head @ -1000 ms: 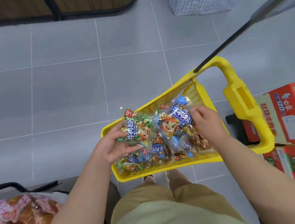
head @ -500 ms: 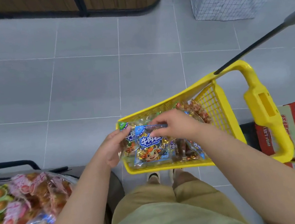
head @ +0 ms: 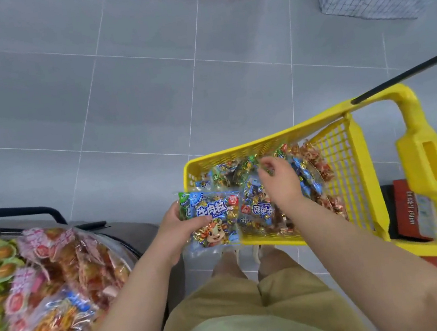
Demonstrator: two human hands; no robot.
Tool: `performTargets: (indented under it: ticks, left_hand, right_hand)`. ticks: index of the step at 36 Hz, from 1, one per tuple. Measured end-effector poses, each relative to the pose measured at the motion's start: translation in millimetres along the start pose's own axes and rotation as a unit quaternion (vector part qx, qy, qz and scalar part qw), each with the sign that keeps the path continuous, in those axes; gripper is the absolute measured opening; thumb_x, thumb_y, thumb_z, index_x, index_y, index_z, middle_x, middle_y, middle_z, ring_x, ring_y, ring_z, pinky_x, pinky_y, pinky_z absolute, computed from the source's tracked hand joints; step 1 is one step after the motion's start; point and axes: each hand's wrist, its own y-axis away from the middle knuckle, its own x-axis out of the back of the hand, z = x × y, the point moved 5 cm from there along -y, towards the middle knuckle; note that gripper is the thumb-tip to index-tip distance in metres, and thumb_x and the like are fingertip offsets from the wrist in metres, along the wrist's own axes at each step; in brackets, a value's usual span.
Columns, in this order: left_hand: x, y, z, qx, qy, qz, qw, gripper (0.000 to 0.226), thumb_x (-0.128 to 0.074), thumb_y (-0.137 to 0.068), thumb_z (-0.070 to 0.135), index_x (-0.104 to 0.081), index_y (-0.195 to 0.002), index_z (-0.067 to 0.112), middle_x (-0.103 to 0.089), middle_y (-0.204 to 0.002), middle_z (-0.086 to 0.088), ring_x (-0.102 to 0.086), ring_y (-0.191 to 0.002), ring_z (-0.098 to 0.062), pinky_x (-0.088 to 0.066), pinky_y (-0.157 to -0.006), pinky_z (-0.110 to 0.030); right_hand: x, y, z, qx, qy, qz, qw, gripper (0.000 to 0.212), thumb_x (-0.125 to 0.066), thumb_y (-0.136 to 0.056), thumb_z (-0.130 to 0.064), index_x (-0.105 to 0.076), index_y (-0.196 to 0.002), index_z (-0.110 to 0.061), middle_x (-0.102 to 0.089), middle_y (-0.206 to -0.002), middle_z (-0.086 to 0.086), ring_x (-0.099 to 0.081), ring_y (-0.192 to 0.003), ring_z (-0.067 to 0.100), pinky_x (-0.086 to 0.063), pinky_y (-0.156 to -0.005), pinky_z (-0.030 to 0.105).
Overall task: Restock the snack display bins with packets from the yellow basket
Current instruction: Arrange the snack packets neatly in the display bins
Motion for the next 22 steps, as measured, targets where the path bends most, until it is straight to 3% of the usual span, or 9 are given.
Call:
performTargets:
  ticks: [3,5,8,12,14,18,20,22]
  left_hand:
    - [-9,-8,-5,0.024,0.014,0.004,1.0,0.039,-0.078,-0.074,-0.001,-0.059,-0.101,0.019,-0.076,-0.084,0.0,-0.074,-0.077,-0.021,-0.057,-0.069,-0.036]
    - [-14,-13,-6,0.031,0.018,0.011,0.999,0.038,-0.078,-0.074,-0.001,-0.059,-0.102,0.017,-0.076,-0.087,-0.003,-0.073,-0.08,-0.024,-0.058,-0.072,-0.039]
    - [-15,-19,-10,0.031,0.021,0.029,0.999,0.039,-0.079,-0.074,-0.001,-0.06,-0.101,0.018,-0.076,-0.09,-0.005,-0.073,-0.084,-0.026,-0.058,-0.077,-0.042]
    - [-13,-23,-12,0.029,0.02,0.052,0.998,0.04,-0.08,-0.072,-0.001,-0.06,-0.098,0.022,-0.076,-0.086,0.0,-0.074,-0.079,-0.022,-0.058,-0.069,-0.036]
    - [-10,-23,-13,0.029,0.013,0.057,0.998,0.04,-0.08,-0.072,0.0,-0.06,-0.098,0.023,-0.076,-0.085,0.002,-0.074,-0.078,-0.019,-0.057,-0.067,-0.033]
    - [-4,-20,-16,0.028,0.007,0.061,0.998,0.04,-0.08,-0.072,0.0,-0.06,-0.099,0.023,-0.076,-0.086,0.001,-0.074,-0.079,-0.02,-0.056,-0.068,-0.032]
    - [-1,-19,-18,0.025,0.008,0.064,0.998,0.04,-0.079,-0.073,0.0,-0.06,-0.099,0.023,-0.076,-0.087,0.001,-0.074,-0.08,-0.019,-0.056,-0.067,-0.032]
    - [1,-16,-19,0.023,0.008,0.066,0.998,0.04,-0.079,-0.073,0.0,-0.061,-0.102,0.022,-0.076,-0.089,-0.001,-0.074,-0.081,-0.021,-0.057,-0.069,-0.033]
  right_hand:
    - [7,-21,28,-0.067,0.049,-0.034,0.996,0.041,-0.056,-0.091,-0.019,-0.051,-0.131,-0.009,-0.056,-0.125,0.01,-0.055,-0.112,0.025,-0.045,-0.093,0.035]
    - [3,-34,28,-0.074,0.08,-0.052,0.993,0.048,-0.057,-0.091,-0.028,-0.047,-0.133,-0.008,-0.057,-0.116,0.012,-0.058,-0.103,0.026,-0.049,-0.084,0.038]
    - [-5,-54,19,-0.091,0.197,-0.042,0.975,0.059,-0.053,-0.09,-0.046,-0.041,-0.131,-0.005,-0.051,-0.125,0.016,-0.052,-0.112,0.031,-0.047,-0.076,0.038]
    - [-15,-69,14,-0.141,0.274,-0.045,0.95,0.076,-0.045,-0.092,-0.049,-0.02,-0.145,0.0,-0.038,-0.142,0.021,-0.038,-0.129,0.035,-0.047,-0.087,0.044]
    - [-16,-71,12,-0.156,0.284,-0.061,0.944,0.075,-0.041,-0.094,-0.045,-0.011,-0.149,-0.004,-0.028,-0.148,0.023,-0.034,-0.132,0.038,-0.046,-0.089,0.045]
    - [-24,-69,10,-0.095,0.344,-0.142,0.923,0.042,-0.043,-0.095,-0.017,-0.037,-0.137,-0.018,-0.025,-0.145,0.018,-0.023,-0.135,0.045,-0.051,-0.085,0.05]
    - [-22,-65,10,-0.061,0.361,-0.152,0.918,0.04,-0.048,-0.093,-0.025,-0.042,-0.132,-0.019,-0.036,-0.136,0.021,-0.035,-0.125,0.047,-0.05,-0.082,0.047]
    - [-17,-62,9,-0.059,0.352,-0.152,0.921,0.038,-0.05,-0.093,-0.02,-0.045,-0.13,-0.022,-0.042,-0.128,0.018,-0.039,-0.12,0.045,-0.051,-0.076,0.043]
